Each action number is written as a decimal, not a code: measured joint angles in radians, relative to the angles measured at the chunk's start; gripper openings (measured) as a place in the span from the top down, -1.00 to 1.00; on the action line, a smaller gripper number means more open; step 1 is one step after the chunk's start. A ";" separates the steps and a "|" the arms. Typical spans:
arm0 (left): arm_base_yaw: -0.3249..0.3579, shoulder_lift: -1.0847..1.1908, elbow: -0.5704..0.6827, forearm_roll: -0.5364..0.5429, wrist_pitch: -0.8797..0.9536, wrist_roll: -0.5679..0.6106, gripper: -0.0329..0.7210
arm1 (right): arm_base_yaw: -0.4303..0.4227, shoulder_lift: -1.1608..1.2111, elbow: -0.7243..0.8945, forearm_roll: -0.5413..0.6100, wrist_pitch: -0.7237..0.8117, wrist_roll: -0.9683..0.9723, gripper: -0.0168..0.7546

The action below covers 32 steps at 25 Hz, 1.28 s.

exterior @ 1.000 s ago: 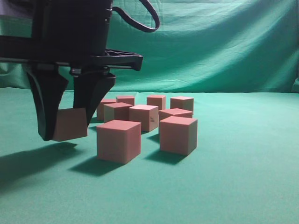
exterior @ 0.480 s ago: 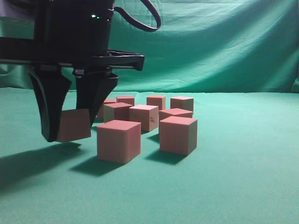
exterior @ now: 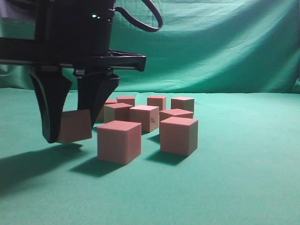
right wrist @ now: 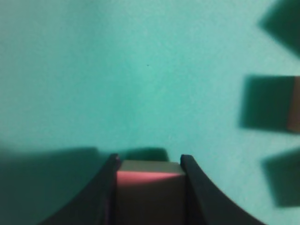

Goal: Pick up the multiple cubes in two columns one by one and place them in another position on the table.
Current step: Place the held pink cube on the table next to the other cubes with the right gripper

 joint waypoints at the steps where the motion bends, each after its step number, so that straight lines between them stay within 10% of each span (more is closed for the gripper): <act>1: 0.000 0.000 0.000 0.000 0.000 0.000 0.91 | 0.000 0.000 0.000 0.000 0.005 0.000 0.30; 32: 0.000 0.000 0.000 0.000 0.000 0.000 0.91 | 0.000 0.000 0.000 0.024 -0.001 0.002 0.30</act>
